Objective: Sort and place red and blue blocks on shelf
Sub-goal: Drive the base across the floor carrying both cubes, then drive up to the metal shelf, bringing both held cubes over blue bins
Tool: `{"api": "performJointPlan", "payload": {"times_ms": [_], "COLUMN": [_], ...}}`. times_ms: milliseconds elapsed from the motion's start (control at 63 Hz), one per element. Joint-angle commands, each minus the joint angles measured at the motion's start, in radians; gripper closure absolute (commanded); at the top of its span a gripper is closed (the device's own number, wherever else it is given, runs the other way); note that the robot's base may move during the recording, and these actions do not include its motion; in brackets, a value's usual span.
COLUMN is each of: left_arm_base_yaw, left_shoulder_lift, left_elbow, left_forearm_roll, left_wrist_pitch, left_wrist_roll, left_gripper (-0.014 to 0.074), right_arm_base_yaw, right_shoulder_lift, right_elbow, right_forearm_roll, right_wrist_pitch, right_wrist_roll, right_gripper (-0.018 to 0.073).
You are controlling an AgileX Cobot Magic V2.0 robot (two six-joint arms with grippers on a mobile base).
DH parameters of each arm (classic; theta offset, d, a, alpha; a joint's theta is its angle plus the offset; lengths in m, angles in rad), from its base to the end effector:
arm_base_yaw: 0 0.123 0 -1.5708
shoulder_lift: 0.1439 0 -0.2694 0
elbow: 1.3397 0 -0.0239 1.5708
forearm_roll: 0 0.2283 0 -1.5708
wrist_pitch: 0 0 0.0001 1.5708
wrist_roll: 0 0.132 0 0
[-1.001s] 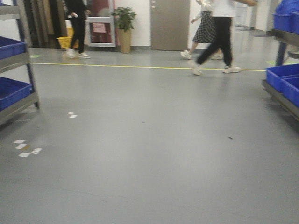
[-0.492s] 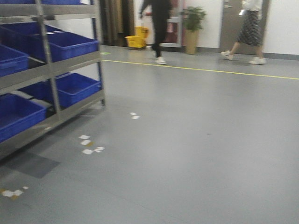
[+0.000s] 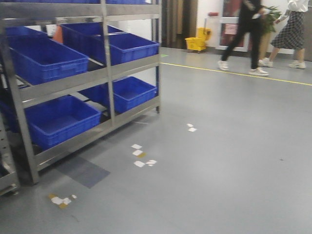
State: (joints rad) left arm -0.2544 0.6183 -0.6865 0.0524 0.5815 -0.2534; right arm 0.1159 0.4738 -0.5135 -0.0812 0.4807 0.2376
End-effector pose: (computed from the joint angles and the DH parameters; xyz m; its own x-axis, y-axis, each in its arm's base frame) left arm 0.1433 -0.0333 0.3134 -0.4378 -0.1011 -0.8934 0.1381 0.9743 -0.1779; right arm 0.1273 0.0098 0.2860 -0.3515 0.1249 -0.9278 -0.0230 0.9896 0.1419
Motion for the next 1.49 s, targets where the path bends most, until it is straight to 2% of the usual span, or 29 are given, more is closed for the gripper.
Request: {"api": "performJointPlan", "payload": {"times_ms": [0,1477], "left_arm_base_yaw": [0.003,0.003], "left_shoulder_lift": [0.002,0.002], "left_elbow": [-0.029,-0.029], "left_forearm_roll": [0.000,0.000], "left_wrist_pitch": [-0.081,-0.081], "left_wrist_roll": [-0.008,-0.008], "left_gripper": [0.0473,0.0473], "right_arm_base_yaw": [-0.004,-0.004], "right_shoulder_lift": [0.002,0.002], "right_elbow": [-0.029,-0.029], "right_forearm_roll": [-0.017,-0.017], "right_wrist_pitch": [-0.082,-0.082], "right_wrist_roll": [-0.006,-0.006], "right_gripper": [0.0510,0.0510]}}
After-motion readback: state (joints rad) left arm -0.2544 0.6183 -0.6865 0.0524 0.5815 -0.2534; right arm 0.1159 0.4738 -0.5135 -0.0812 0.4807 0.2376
